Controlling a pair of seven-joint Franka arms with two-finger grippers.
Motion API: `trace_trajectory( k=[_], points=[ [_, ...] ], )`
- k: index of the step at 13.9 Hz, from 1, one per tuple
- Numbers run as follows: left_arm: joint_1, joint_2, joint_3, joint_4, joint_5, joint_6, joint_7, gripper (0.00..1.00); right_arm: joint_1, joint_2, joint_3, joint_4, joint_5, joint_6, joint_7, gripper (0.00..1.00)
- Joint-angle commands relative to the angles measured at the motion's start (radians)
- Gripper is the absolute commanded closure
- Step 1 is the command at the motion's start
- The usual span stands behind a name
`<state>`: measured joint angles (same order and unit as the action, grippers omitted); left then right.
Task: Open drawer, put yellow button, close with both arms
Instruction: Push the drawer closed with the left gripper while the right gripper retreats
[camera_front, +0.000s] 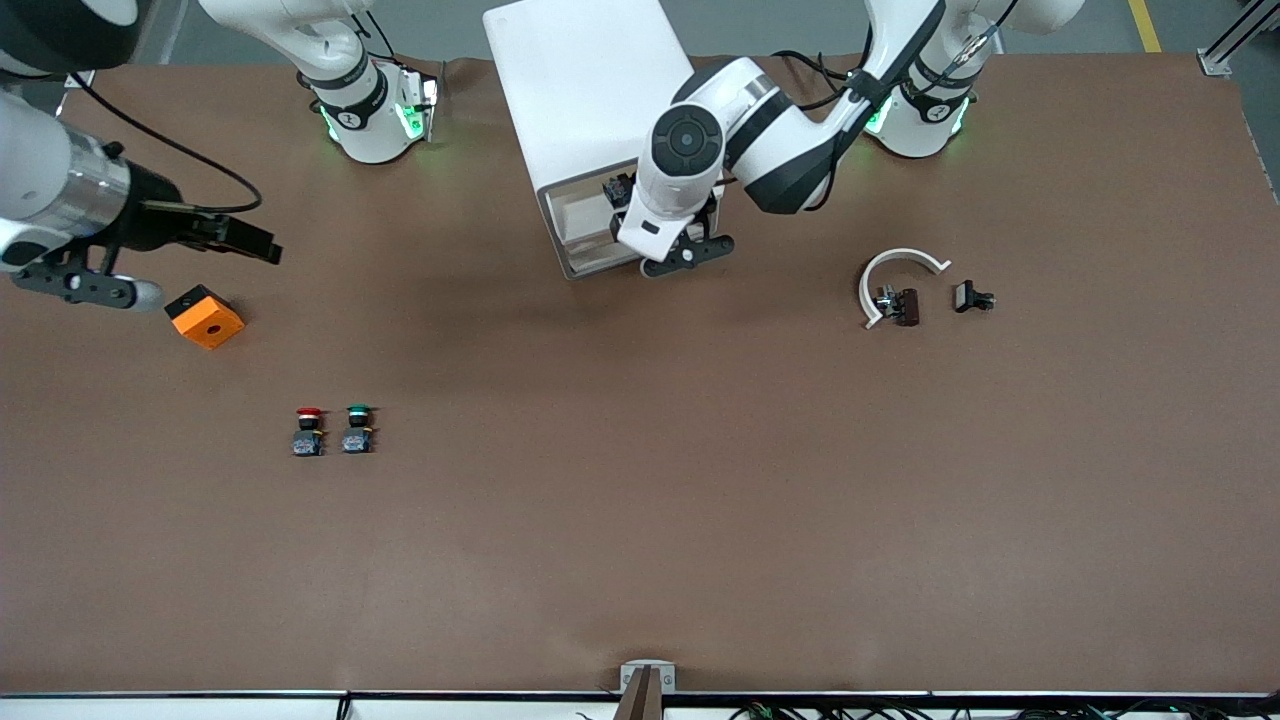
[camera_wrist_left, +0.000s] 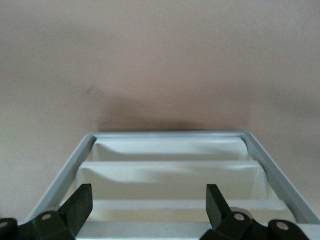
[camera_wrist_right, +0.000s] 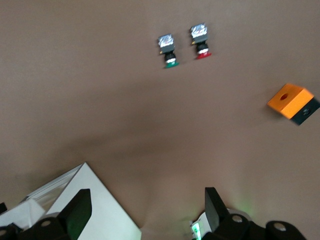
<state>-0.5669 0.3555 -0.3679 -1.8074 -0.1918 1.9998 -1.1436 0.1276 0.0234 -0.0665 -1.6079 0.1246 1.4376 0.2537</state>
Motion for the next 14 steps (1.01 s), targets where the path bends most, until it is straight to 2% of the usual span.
trace_trajectory(
  k=[1, 3, 6, 7, 10, 14],
  points=[
    [0.002, -0.029, -0.045, -0.030, -0.001, 0.019, -0.044, 0.00, -0.054, -0.034, 0.019, -0.030, -0.019, 0.027, -0.091, 0.00],
    [-0.001, -0.024, -0.060, -0.032, -0.021, 0.027, -0.062, 0.00, -0.066, -0.052, 0.019, -0.053, -0.031, 0.041, -0.094, 0.00],
    [-0.001, -0.023, -0.078, -0.032, -0.023, 0.027, -0.082, 0.00, -0.065, -0.166, 0.019, -0.222, -0.059, 0.179, -0.125, 0.00],
    [-0.001, -0.015, -0.080, -0.032, -0.028, 0.027, -0.087, 0.00, -0.065, -0.187, 0.019, -0.248, -0.060, 0.190, -0.128, 0.00],
    [-0.007, -0.010, -0.083, -0.030, -0.038, 0.025, -0.103, 0.00, -0.065, -0.217, 0.020, -0.239, -0.091, 0.185, -0.128, 0.00],
    [0.013, -0.009, -0.078, -0.024, -0.037, 0.022, -0.104, 0.00, -0.063, -0.211, 0.023, -0.140, -0.106, 0.124, -0.128, 0.00]
  ],
)
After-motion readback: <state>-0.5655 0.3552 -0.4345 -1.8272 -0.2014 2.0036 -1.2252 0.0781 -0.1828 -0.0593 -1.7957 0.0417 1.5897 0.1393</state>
